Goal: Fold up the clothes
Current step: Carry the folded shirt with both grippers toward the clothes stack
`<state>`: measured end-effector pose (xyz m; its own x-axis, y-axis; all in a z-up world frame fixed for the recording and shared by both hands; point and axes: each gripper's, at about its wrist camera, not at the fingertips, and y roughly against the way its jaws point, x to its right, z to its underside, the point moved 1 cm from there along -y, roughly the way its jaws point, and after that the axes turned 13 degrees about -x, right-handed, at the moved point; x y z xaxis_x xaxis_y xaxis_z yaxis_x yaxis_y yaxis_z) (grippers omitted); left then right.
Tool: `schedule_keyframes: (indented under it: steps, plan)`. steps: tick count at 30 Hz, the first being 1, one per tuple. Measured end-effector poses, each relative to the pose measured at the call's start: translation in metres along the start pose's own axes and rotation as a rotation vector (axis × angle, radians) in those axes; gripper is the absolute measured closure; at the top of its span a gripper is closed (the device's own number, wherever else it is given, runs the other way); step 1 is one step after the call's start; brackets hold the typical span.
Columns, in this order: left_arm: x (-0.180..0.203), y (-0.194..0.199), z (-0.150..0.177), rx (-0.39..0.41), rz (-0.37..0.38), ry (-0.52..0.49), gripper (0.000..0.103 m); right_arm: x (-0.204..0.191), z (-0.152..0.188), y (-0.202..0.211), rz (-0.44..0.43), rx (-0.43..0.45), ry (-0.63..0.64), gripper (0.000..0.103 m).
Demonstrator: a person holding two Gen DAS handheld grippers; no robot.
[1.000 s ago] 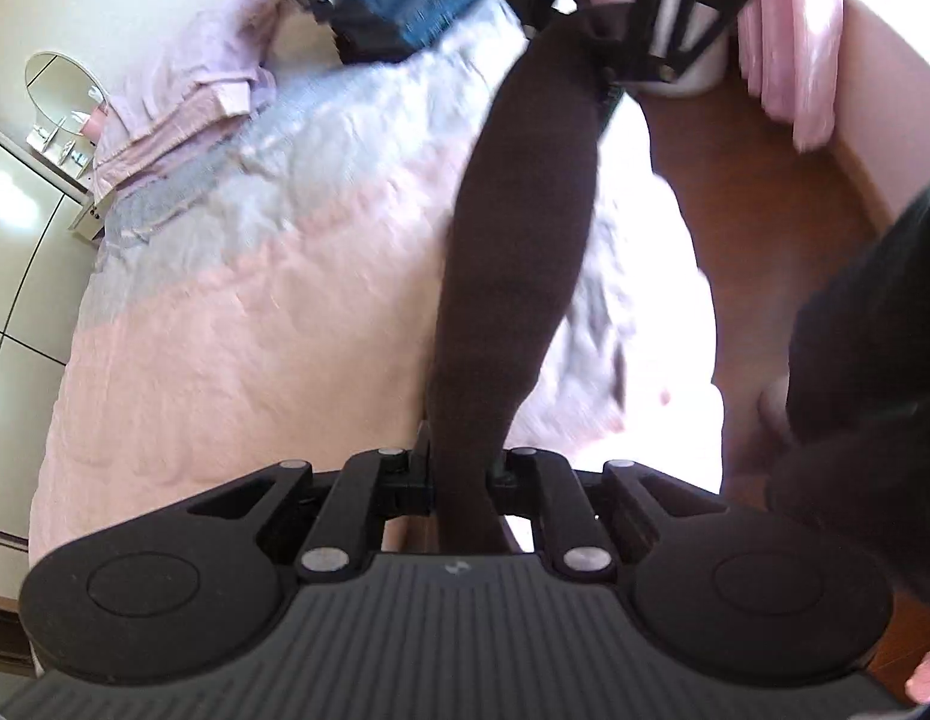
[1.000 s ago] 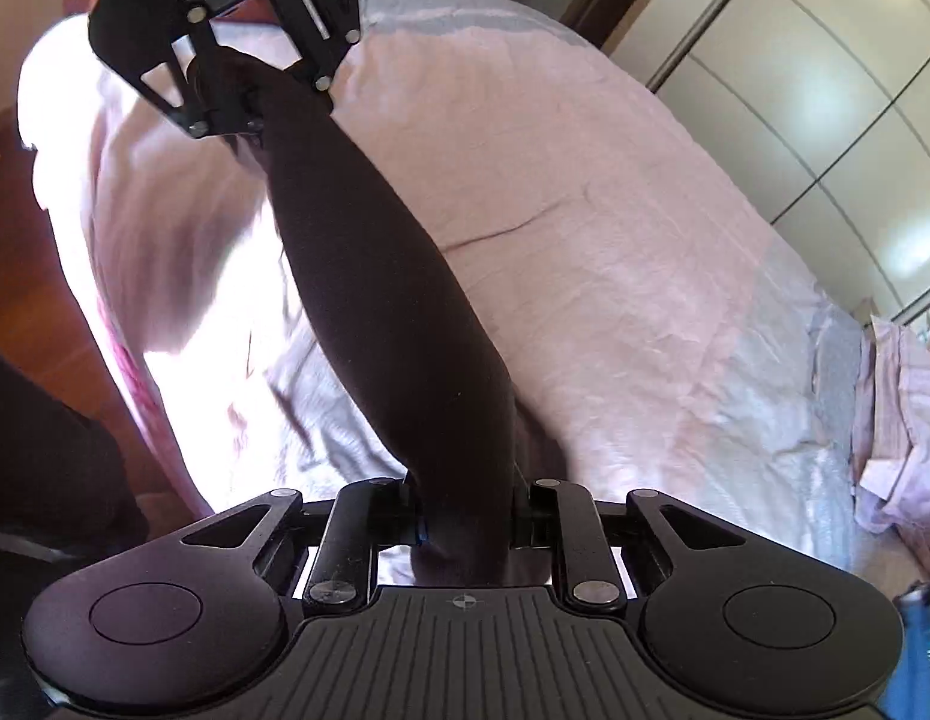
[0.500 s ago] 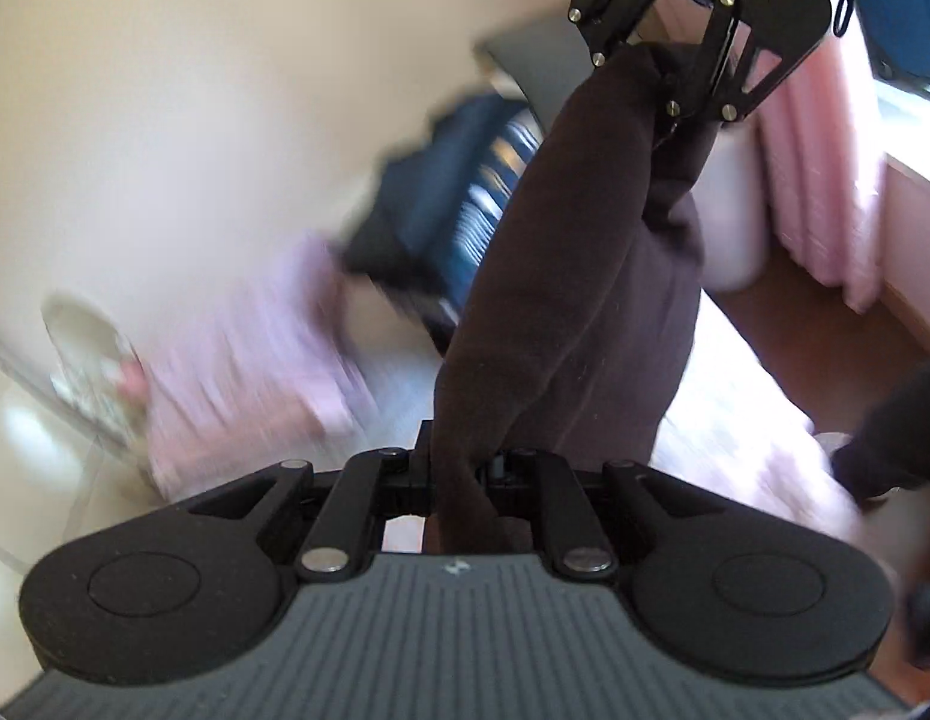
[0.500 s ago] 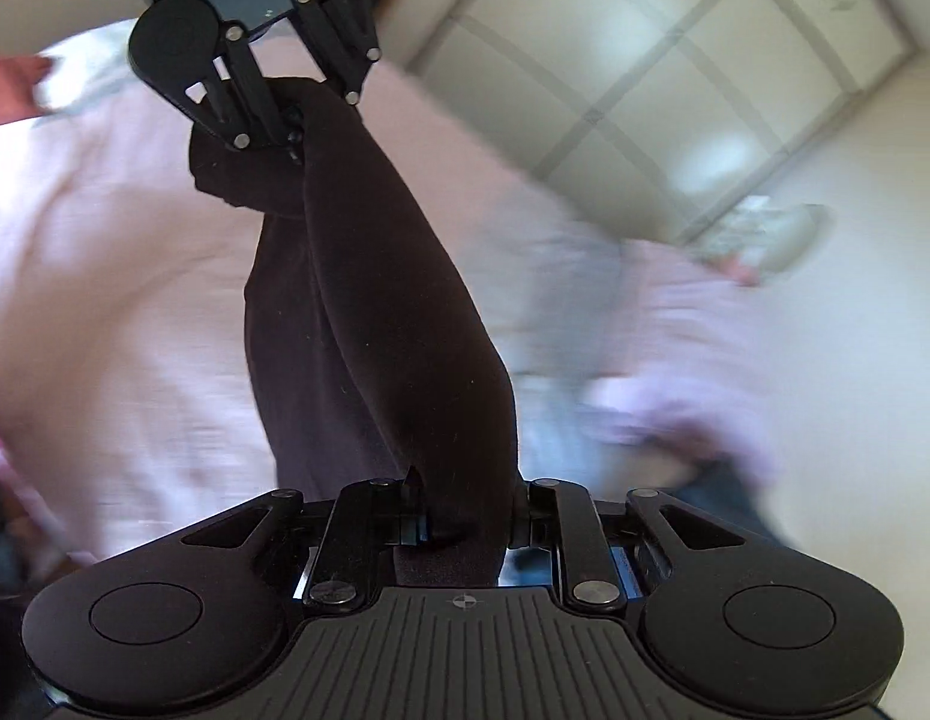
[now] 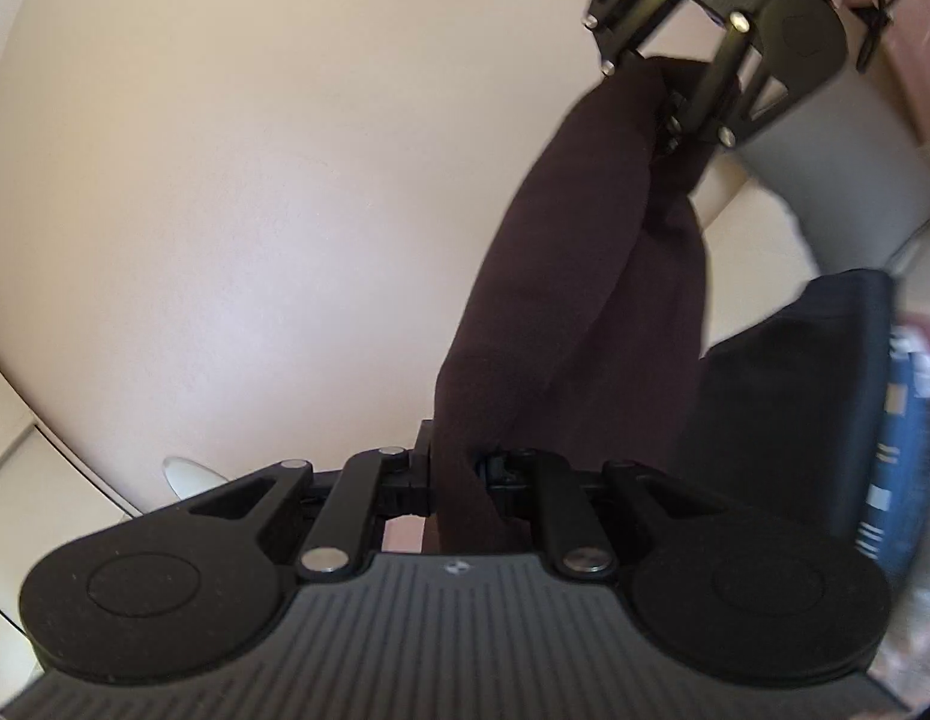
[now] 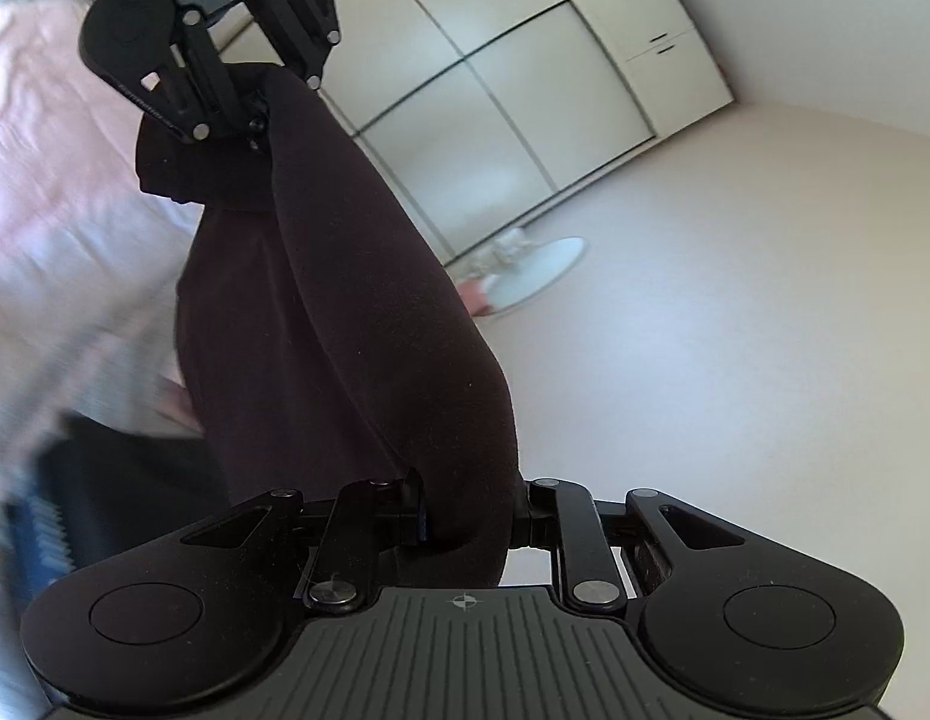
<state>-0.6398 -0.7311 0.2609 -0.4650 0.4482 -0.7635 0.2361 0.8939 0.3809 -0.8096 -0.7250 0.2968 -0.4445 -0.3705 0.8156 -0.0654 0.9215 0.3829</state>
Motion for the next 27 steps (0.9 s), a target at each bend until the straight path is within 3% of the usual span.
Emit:
schedule_keyframes:
  steps: [2,6,9,11,18,22,27]
  plan:
    - [0.037,-0.041,0.005,-0.023,0.058,0.003,0.093,0.001,0.026,-0.027,0.013,0.009,-0.006,0.084]
    - [0.148,-0.106,0.042,-0.124,0.216,-0.09,0.091,-0.063,0.093,-0.077,-0.1,-0.068,-0.014,0.084]
    - [0.193,-0.116,0.06,-0.122,0.217,-0.103,0.094,-0.116,0.132,-0.085,-0.204,-0.135,0.004,0.084]
    - [0.197,-0.115,0.061,-0.117,0.202,-0.06,0.094,-0.136,0.148,-0.081,-0.228,-0.149,-0.003,0.083]
    - [0.19,-0.129,0.053,-0.134,0.187,-0.064,0.093,-0.123,0.147,-0.061,-0.241,-0.158,0.015,0.081]
    - [0.176,-0.108,0.039,-0.111,0.115,-0.093,0.094,-0.118,0.152,-0.054,-0.232,-0.157,0.025,0.084]
    - [0.212,-0.116,0.046,-0.142,0.172,-0.133,0.094,-0.143,0.167,-0.031,-0.26,-0.168,0.036,0.084]
